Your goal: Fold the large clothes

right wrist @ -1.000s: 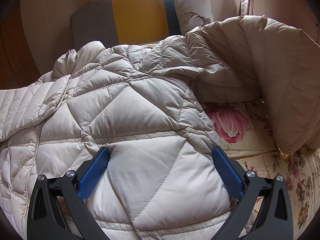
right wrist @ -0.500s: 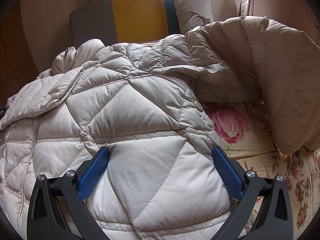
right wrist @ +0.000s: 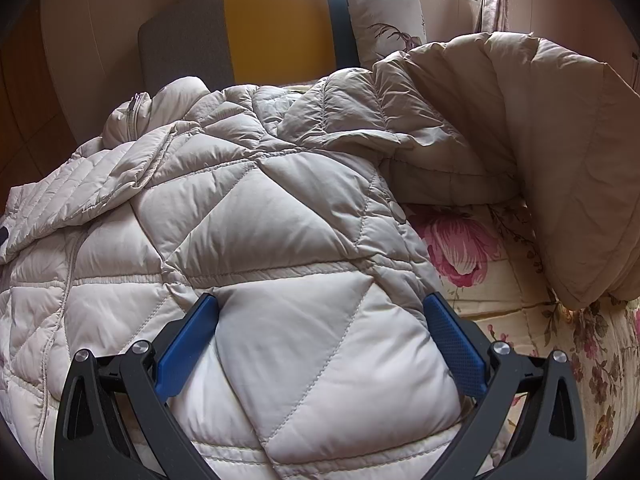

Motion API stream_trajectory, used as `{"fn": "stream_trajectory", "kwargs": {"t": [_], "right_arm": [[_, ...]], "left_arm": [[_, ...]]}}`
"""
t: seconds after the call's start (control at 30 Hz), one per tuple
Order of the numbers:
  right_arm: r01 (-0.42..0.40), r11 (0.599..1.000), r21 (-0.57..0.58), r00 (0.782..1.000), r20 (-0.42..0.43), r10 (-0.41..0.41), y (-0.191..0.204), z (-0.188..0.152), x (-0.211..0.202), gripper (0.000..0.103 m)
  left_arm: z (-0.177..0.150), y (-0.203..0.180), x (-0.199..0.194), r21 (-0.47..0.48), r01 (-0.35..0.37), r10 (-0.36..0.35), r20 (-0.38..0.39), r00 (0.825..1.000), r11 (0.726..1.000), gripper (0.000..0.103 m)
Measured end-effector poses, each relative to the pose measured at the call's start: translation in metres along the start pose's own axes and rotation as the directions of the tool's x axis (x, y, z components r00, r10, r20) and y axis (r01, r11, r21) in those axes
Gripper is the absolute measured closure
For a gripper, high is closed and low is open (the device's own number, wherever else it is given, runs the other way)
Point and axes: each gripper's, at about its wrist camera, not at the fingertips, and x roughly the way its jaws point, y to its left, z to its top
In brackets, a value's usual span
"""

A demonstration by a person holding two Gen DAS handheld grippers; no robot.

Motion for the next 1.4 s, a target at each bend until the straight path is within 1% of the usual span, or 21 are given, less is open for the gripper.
{"fn": "stream_trajectory", "kwargs": {"t": [0.07, 0.2, 0.23, 0.3, 0.37, 0.43, 0.53, 0.6, 0.67, 0.7, 0.73, 0.83, 0.93, 1.03, 1.1, 1.13, 1.17, 1.23, 1.3, 1.33, 1.4], "right_arm": [[-0.002, 1.000, 0.001, 1.000, 0.000, 0.002, 0.000, 0.000, 0.000, 0.002], [-0.026, 0.999, 0.033, 1.000, 0.014, 0.026, -0.008, 0.000, -0.008, 0.002], [-0.037, 0.998, 0.057, 0.999, 0.026, 0.035, -0.013, 0.001, -0.013, 0.002], [-0.063, 0.989, 0.133, 0.995, 0.085, 0.052, -0.029, 0.001, -0.031, 0.002], [-0.080, 0.968, 0.239, 0.988, 0.145, 0.045, -0.054, -0.003, -0.050, 0.002], [-0.089, 0.933, 0.348, 0.983, 0.183, 0.026, -0.082, -0.009, -0.065, 0.002], [-0.134, 0.851, 0.507, 0.974, 0.227, 0.018, -0.130, -0.021, -0.083, 0.002], [-0.110, 0.798, 0.592, 0.966, 0.254, -0.055, -0.163, -0.026, -0.098, 0.002], [-0.073, 0.759, 0.647, 0.953, 0.270, -0.139, -0.192, -0.029, -0.112, 0.002], [-0.054, 0.747, 0.662, 0.950, 0.264, -0.164, -0.206, -0.030, -0.114, 0.002], [-0.039, 0.744, 0.667, 0.951, 0.254, -0.179, -0.221, -0.029, -0.113, 0.002], [-0.015, 0.762, 0.647, 0.957, 0.231, -0.177, -0.262, -0.022, -0.106, 0.002], [-0.074, 0.792, 0.607, 0.963, 0.248, -0.101, -0.295, -0.021, -0.100, 0.002], [-0.108, 0.832, 0.544, 0.973, 0.229, -0.023, -0.312, -0.016, -0.088, 0.002], [-0.128, 0.843, 0.523, 0.973, 0.229, 0.006, -0.312, -0.014, -0.080, 0.008], [-0.132, 0.845, 0.518, 0.973, 0.229, 0.011, -0.313, -0.013, -0.078, 0.023], [-0.137, 0.847, 0.513, 0.975, 0.223, 0.022, -0.309, -0.013, -0.073, 0.043], [-0.181, 0.855, 0.486, 0.974, 0.210, 0.087, -0.306, -0.010, -0.067, 0.059], [-0.186, 0.884, 0.428, 0.975, 0.191, 0.113, -0.296, -0.005, -0.062, 0.075], [-0.188, 0.900, 0.394, 0.975, 0.183, 0.124, -0.288, -0.003, -0.062, 0.084], [-0.197, 0.918, 0.344, 0.974, 0.175, 0.144, -0.274, -0.003, -0.061, 0.085]], "left_arm": [[-0.011, -0.006, 0.006, 0.009, -0.025, 0.025, -0.002, 1.000, 1.000, 0.022], [-0.019, -0.018, 0.001, 0.037, -0.062, 0.061, 0.025, 0.998, 0.997, 0.019], [-0.020, -0.019, -0.001, 0.039, -0.066, 0.064, 0.032, 0.997, 0.997, 0.017], [-0.022, -0.018, -0.001, 0.020, -0.066, 0.065, 0.024, 0.998, 0.998, 0.013], [-0.024, -0.014, 0.000, 0.004, -0.055, 0.055, 0.019, 0.998, 0.998, 0.012], [-0.024, -0.010, 0.004, -0.008, -0.045, 0.045, 0.012, 0.999, 0.999, 0.011], [-0.024, -0.009, 0.003, -0.013, -0.042, 0.042, 0.013, 0.999, 0.999, 0.010], [-0.024, -0.009, 0.003, -0.014, -0.042, 0.042, 0.014, 0.999, 0.999, 0.010], [-0.024, -0.009, 0.003, -0.015, -0.040, 0.040, 0.014, 0.999, 0.999, 0.010], [-0.024, -0.009, 0.003, -0.017, -0.044, 0.044, 0.019, 0.999, 0.999, 0.010], [-0.024, -0.008, 0.003, -0.019, -0.041, 0.041, 0.018, 0.999, 0.999, 0.010], [-0.025, -0.007, 0.004, -0.028, -0.033, 0.034, 0.014, 0.999, 0.999, 0.009], [-0.025, -0.007, 0.004, -0.034, -0.028, 0.029, 0.011, 1.000, 0.999, 0.009], [-0.026, -0.008, 0.005, -0.034, -0.029, 0.029, 0.006, 1.000, 0.999, 0.009], [-0.026, -0.008, 0.007, -0.034, -0.029, 0.029, 0.003, 1.000, 0.999, 0.009], [-0.026, -0.008, 0.007, -0.034, -0.030, 0.030, 0.002, 1.000, 0.999, 0.009], [-0.026, -0.009, 0.007, -0.034, -0.031, 0.031, 0.001, 1.000, 0.999, 0.009], [-0.027, -0.008, 0.008, -0.032, -0.031, 0.031, 0.001, 1.000, 0.999, 0.009], [-0.027, -0.008, 0.008, -0.032, -0.030, 0.030, 0.000, 1.000, 0.999, 0.009], [-0.027, -0.008, 0.008, -0.033, -0.029, 0.029, 0.000, 1.000, 0.999, 0.009], [-0.027, -0.008, 0.008, -0.035, -0.027, 0.027, 0.000, 1.000, 0.999, 0.009]]}}
